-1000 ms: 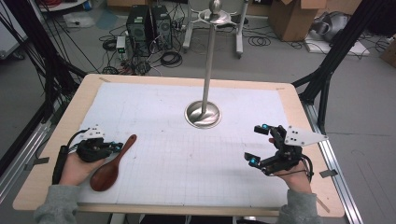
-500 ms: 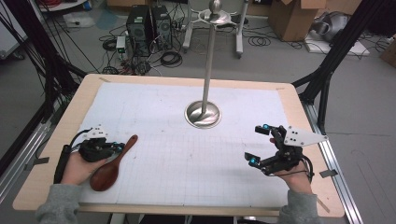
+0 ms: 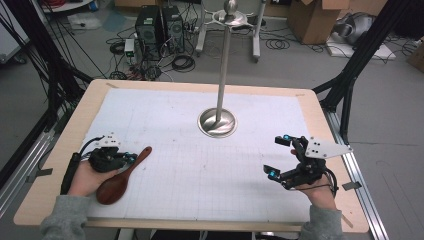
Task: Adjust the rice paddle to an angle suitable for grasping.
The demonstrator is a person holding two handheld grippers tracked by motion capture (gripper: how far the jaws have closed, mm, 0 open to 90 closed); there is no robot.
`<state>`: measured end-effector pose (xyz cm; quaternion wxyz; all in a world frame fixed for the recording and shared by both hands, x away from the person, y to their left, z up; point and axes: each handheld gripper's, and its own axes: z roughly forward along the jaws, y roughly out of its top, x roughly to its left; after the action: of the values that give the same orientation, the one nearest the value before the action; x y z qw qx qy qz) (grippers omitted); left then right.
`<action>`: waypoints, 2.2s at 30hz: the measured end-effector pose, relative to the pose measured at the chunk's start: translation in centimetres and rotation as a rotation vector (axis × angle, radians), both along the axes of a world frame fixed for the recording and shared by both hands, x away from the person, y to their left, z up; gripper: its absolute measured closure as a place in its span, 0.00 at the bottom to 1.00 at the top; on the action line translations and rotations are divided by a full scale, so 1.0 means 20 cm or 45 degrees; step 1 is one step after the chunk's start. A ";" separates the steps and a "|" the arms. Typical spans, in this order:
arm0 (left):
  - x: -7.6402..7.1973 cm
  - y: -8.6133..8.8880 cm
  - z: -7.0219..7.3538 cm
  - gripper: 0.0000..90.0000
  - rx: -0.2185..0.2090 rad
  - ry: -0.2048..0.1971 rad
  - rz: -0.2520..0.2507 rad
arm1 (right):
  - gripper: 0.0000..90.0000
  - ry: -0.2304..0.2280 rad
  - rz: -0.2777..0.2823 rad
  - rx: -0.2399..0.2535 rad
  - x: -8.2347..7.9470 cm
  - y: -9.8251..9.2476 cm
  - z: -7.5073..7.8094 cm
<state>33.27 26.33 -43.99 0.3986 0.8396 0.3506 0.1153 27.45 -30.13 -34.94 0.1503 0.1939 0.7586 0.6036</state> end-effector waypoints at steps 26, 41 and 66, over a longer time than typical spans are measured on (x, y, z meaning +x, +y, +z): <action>-0.01 -0.13 0.02 1.00 0.072 0.025 -0.146 | 0.02 0.007 0.000 -0.029 0.00 0.00 -0.01; -0.03 -0.19 0.04 0.99 0.136 0.024 -0.183 | 0.02 0.013 0.002 -0.039 0.01 0.01 -0.02; -0.14 -0.13 0.19 0.16 0.066 -0.083 -0.270 | 0.02 0.030 0.012 0.000 0.03 0.00 -0.02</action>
<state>30.50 23.76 -40.26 0.3977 0.8779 0.2436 0.1087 28.06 -30.10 -35.36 0.1384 0.1974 0.7613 0.6019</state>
